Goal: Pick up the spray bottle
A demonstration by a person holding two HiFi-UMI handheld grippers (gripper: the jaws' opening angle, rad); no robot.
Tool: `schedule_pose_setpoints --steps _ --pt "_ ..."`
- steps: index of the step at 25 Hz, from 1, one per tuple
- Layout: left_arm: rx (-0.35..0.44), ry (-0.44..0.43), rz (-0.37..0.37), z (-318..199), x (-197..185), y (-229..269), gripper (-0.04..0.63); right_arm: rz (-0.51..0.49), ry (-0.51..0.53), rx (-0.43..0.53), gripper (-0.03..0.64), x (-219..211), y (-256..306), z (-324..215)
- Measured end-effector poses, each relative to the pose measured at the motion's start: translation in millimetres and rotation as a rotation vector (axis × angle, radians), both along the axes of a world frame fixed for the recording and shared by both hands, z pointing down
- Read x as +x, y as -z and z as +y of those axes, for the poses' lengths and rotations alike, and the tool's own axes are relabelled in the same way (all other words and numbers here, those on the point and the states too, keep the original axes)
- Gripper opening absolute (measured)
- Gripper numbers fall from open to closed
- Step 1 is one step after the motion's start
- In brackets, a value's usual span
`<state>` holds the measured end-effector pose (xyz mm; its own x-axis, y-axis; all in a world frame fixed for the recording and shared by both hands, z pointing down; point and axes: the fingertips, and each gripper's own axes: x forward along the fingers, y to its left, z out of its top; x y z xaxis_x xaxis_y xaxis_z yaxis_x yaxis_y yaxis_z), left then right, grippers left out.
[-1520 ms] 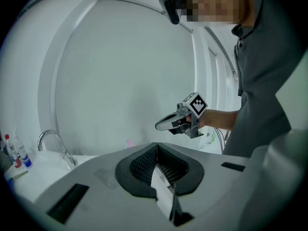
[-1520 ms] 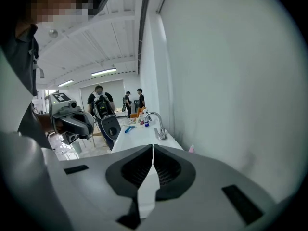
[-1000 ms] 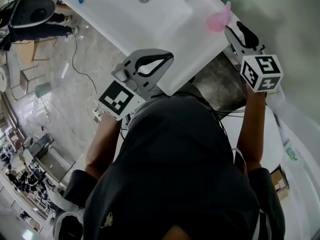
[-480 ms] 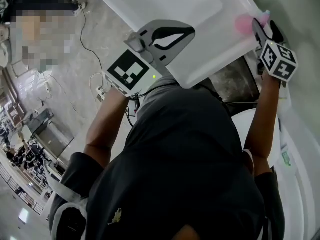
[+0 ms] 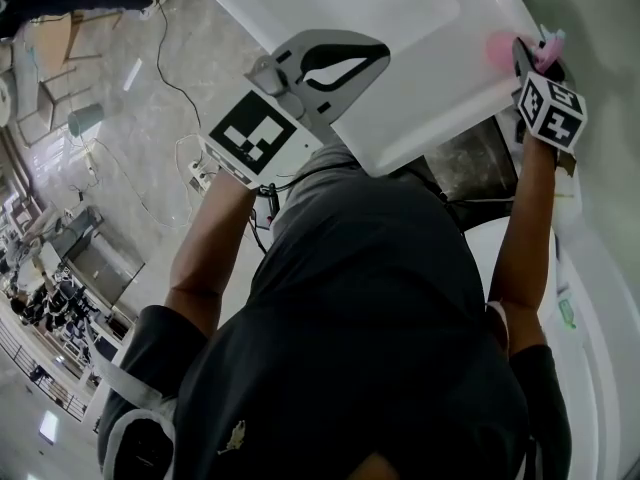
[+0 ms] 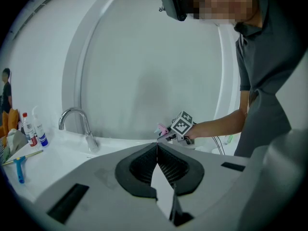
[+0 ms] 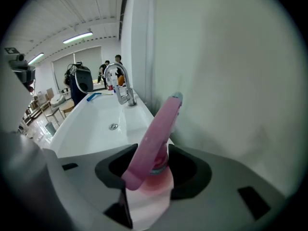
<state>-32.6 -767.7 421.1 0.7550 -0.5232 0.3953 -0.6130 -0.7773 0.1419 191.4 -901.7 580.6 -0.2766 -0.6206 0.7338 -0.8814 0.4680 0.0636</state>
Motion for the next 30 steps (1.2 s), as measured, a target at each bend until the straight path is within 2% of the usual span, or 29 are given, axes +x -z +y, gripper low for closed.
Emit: schedule_pose_setpoints --steps 3,6,10,16,23,30 --pt "-0.004 0.0 0.006 0 4 1 0.006 0.007 -0.001 0.015 0.193 5 6 -1" --pt "0.0 -0.003 0.008 -3 6 1 0.006 -0.029 -0.014 0.043 0.189 6 19 -4" --pt "0.01 -0.007 0.015 1 6 5 0.006 -0.123 -0.024 0.08 0.186 0 48 4" --pt "0.024 -0.013 0.019 0 7 8 0.006 -0.273 0.05 0.122 0.186 -17 93 9" --pt "0.048 -0.025 0.024 -1 10 14 0.006 -0.32 0.124 0.213 0.184 -40 148 17" --pt "0.057 -0.028 0.031 -2 12 17 0.006 -0.337 0.162 0.256 0.183 -54 177 25"
